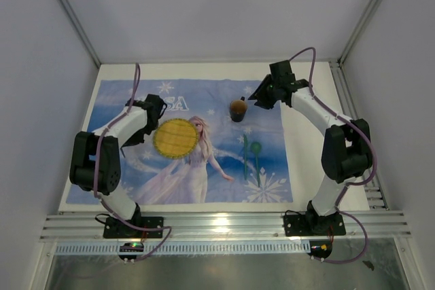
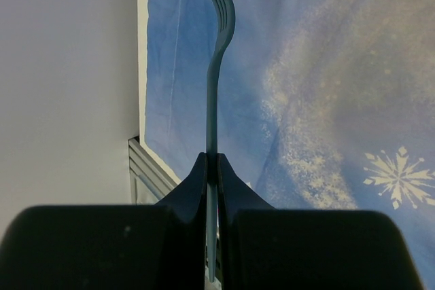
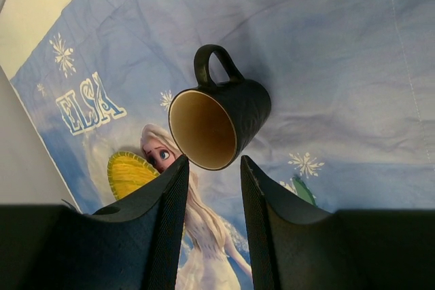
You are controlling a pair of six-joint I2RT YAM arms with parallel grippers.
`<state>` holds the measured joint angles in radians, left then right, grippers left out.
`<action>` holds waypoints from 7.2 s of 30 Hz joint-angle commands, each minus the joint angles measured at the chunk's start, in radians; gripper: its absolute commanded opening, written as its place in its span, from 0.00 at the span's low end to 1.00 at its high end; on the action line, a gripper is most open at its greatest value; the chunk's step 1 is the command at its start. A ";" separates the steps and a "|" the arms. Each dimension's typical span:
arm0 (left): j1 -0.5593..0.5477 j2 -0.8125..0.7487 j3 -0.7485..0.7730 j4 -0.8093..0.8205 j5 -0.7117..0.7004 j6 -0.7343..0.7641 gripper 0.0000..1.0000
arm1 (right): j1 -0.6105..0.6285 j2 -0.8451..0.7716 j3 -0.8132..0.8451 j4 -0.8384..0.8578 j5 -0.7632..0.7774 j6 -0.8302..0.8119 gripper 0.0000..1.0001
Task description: Set the dinner table for one person
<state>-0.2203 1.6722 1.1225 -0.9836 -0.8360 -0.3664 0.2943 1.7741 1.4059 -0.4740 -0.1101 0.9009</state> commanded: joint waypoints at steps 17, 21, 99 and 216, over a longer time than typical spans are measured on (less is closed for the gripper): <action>0.002 -0.259 0.071 0.052 0.081 -0.231 0.00 | -0.003 0.035 0.016 0.034 -0.017 -0.028 0.41; 0.010 -0.396 -0.045 0.187 0.245 -0.382 0.00 | -0.003 0.033 0.016 0.031 -0.017 -0.037 0.41; 0.418 -0.213 -0.108 0.376 0.673 0.337 0.00 | -0.003 0.166 0.076 -0.032 0.007 -0.096 0.40; 0.335 -0.074 -0.105 0.438 0.653 0.190 0.34 | -0.004 0.232 0.079 -0.003 -0.017 -0.200 0.40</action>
<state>0.1135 1.6333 1.0046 -0.5720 -0.1989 -0.1585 0.2920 2.0098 1.4193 -0.4808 -0.1253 0.7498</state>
